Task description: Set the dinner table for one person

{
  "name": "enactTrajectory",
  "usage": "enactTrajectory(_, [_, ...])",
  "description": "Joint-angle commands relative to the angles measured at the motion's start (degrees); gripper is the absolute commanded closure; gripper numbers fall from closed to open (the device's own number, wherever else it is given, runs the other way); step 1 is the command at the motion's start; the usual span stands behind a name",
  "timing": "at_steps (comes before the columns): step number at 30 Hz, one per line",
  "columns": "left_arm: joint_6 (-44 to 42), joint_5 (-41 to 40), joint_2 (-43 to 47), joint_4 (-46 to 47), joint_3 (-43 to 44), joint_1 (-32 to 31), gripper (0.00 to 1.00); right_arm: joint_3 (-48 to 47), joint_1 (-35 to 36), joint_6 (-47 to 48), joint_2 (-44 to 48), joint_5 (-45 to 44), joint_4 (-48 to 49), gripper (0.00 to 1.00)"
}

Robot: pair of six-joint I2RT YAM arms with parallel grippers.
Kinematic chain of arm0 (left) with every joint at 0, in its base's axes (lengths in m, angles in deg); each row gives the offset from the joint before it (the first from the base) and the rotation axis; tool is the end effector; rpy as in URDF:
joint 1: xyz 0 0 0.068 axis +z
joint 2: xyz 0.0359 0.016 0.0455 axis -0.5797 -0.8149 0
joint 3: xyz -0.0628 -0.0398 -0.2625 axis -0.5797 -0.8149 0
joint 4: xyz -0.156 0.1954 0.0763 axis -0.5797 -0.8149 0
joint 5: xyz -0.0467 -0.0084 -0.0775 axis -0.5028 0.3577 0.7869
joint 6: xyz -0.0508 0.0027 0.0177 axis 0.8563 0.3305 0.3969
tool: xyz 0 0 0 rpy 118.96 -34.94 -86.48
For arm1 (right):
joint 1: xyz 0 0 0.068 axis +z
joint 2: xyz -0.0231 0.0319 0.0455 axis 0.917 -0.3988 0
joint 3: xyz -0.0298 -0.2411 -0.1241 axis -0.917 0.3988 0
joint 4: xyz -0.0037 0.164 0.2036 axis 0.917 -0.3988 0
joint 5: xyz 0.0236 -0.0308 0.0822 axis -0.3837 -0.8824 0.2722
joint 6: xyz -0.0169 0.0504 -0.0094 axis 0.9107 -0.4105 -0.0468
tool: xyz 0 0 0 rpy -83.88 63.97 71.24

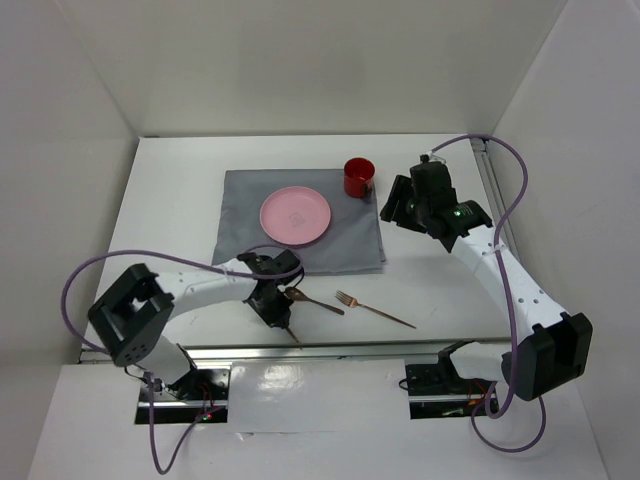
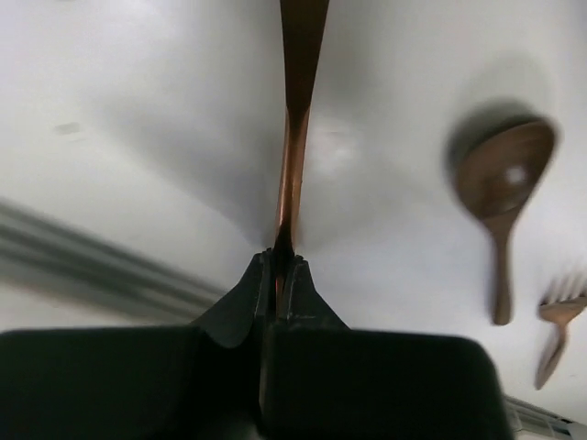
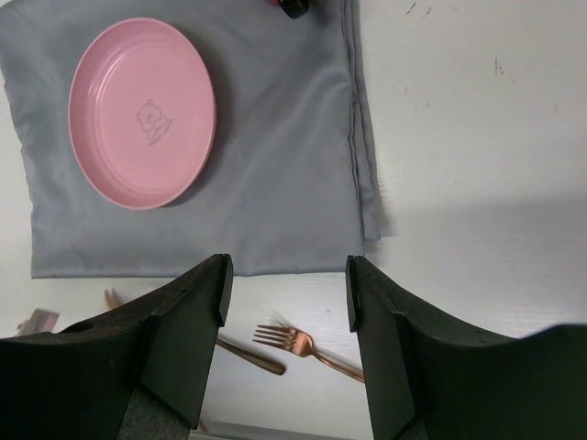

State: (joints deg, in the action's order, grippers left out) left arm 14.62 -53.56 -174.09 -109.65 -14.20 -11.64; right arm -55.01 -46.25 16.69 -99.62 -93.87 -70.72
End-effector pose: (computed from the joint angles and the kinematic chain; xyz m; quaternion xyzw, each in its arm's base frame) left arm 0.1835 -0.1942 0.1596 -0.4227 0.9014 -0.0746 0.0570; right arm 0.2528 0.0888 0.3323 0.1138 0.9021 0.1330 0.3945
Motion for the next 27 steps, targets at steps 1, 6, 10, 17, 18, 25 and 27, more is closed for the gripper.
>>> enactTrajectory(1, [4.5, -3.0, 8.8, -9.2, -2.3, -0.6, 1.0, 0.0, -0.4, 1.3, 1.4, -0.1, 0.3, 0.36])
enactTrajectory(6, [0.4, -6.7, 19.4, -17.5, -0.4, -0.6, 1.0, -0.5, -0.4, 1.3, 1.4, -0.1, 0.3, 0.36])
enactTrajectory(10, [-14.1, -14.2, 15.5, -25.4, 11.9, 1.4, 1.0, -0.5, -0.9, 1.3, 1.4, 0.5, 0.8, 0.36])
enactTrajectory(17, [-39.4, -29.3, 0.0, -29.3, 29.0, 7.2, 1.0, 0.1, -0.9, 1.9, 1.4, 0.5, 0.8, 0.36])
enactTrajectory(18, [-43.1, -29.8, -1.7, -28.7, 30.4, 8.1, 1.0, 0.1, -0.9, 1.9, 1.4, 0.5, 0.8, 0.36])
enactTrajectory(25, [-53.6, -33.3, -14.8, -25.2, 39.5, 14.1, 1.0, 1.8, -1.4, 2.4, 2.8, 0.5, -0.9, 0.36])
enactTrajectory(27, [-56.5, -32.4, -16.1, -25.2, 42.0, 14.6, 1.0, 2.4, -2.0, 2.4, 3.3, -0.1, -1.5, 0.36])
